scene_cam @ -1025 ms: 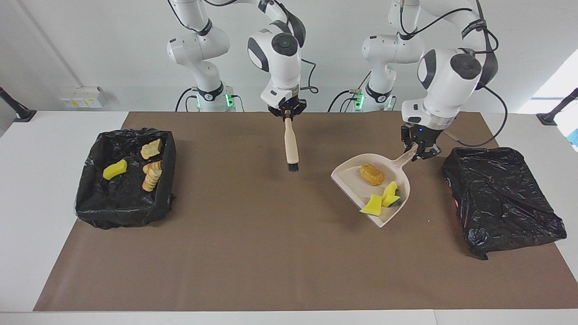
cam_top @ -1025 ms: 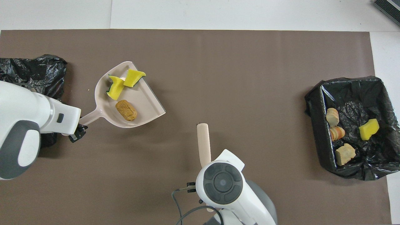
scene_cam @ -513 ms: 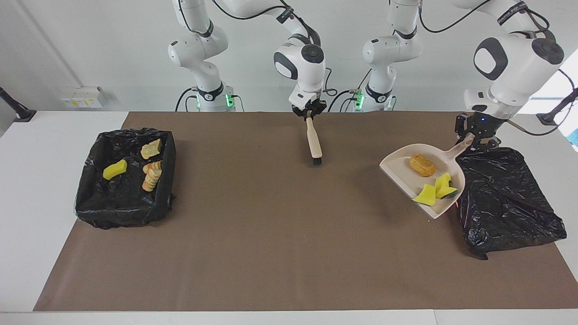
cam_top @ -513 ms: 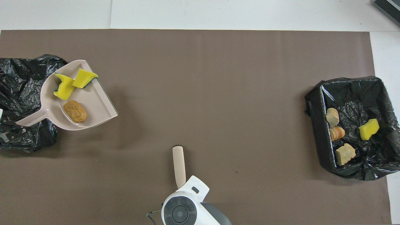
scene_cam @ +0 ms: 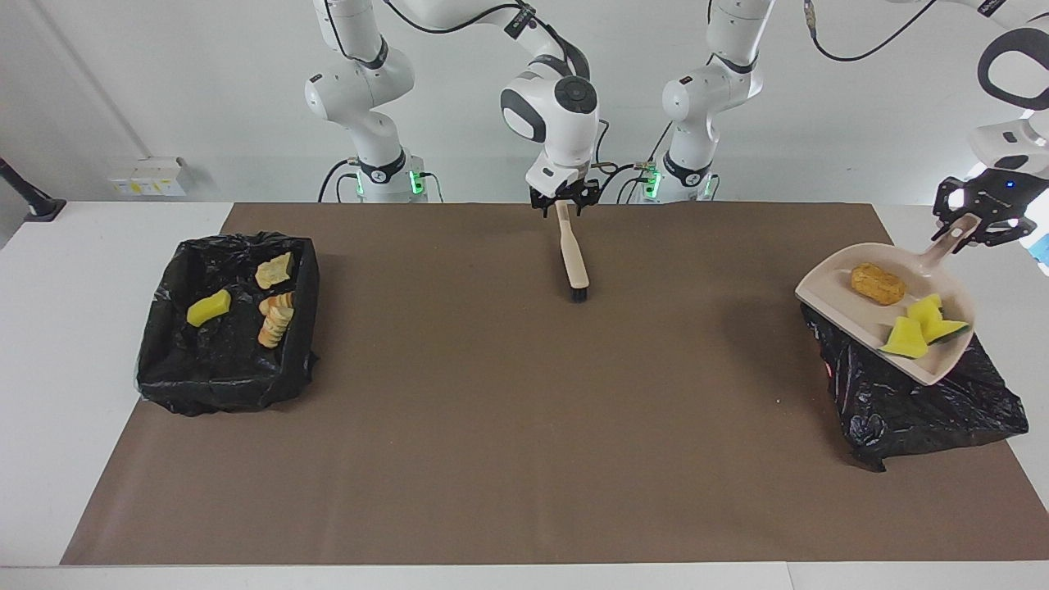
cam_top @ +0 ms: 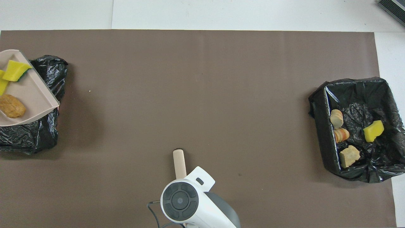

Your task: Sweep and dump trash in bin

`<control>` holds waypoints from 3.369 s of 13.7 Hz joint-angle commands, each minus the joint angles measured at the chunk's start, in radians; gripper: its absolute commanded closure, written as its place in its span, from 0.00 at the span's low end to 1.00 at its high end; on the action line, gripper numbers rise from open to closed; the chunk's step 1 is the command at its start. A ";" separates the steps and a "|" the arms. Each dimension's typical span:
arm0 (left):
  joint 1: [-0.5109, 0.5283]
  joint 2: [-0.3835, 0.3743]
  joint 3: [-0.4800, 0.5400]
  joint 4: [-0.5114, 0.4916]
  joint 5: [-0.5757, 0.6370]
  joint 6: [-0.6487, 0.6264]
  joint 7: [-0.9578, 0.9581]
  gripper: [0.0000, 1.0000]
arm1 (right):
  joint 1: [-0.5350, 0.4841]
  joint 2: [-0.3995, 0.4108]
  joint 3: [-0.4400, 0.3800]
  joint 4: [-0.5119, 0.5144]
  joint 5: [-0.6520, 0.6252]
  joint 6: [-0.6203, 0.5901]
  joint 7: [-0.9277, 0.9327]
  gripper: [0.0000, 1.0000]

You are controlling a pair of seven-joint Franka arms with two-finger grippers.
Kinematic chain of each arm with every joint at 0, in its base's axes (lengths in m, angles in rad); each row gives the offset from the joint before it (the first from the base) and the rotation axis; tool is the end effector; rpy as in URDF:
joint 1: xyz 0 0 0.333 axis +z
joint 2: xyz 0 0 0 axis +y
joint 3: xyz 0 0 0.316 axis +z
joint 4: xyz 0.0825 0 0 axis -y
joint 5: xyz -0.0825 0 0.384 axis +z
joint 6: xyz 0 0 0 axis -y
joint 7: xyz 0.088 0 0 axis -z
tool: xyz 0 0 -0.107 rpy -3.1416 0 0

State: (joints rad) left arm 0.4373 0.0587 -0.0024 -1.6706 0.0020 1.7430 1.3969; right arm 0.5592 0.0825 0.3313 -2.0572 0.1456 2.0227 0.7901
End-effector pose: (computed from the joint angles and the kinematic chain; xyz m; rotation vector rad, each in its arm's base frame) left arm 0.5282 0.2456 0.5587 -2.7743 1.4484 -0.0108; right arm 0.3418 0.4325 0.3904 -3.1087 -0.0462 0.2967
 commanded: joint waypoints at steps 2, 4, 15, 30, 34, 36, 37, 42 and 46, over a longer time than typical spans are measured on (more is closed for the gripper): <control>0.047 0.030 -0.008 0.049 0.050 0.018 0.001 1.00 | -0.122 -0.037 0.006 0.136 -0.020 -0.210 -0.165 0.00; 0.075 0.030 -0.002 0.046 0.116 0.036 -0.001 1.00 | -0.197 -0.035 0.006 0.227 -0.040 -0.323 -0.286 0.00; 0.017 0.033 0.010 0.009 0.492 0.050 -0.038 1.00 | -0.545 -0.038 -0.003 0.457 -0.175 -0.476 -0.862 0.00; -0.095 0.081 0.005 0.023 0.904 0.277 0.036 1.00 | -0.568 -0.038 -0.344 0.508 -0.204 -0.450 -0.930 0.00; -0.156 0.078 0.006 0.031 1.027 0.254 0.036 1.00 | -0.579 -0.151 -0.345 0.396 -0.126 -0.441 -0.789 0.00; -0.179 0.076 0.006 0.032 1.100 0.236 0.036 1.00 | -0.582 -0.146 -0.345 0.402 -0.112 -0.434 -0.781 0.00; -0.196 0.078 0.006 0.032 1.130 0.219 0.036 1.00 | -0.582 -0.142 -0.345 0.408 -0.110 -0.449 -0.787 0.00; -0.215 0.072 0.001 0.089 1.119 0.190 0.039 1.00 | -0.578 -0.141 -0.341 0.413 -0.106 -0.447 -0.787 0.00; -0.216 0.056 -0.002 0.169 0.892 0.121 0.039 1.00 | -0.663 -0.148 -0.360 0.411 -0.140 -0.452 -0.789 0.00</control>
State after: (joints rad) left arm 0.2378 0.1240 -0.0120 -1.5550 1.0094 1.9240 1.4275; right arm -0.0441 -0.0453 -0.0228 -1.6267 0.0047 1.5725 -0.0059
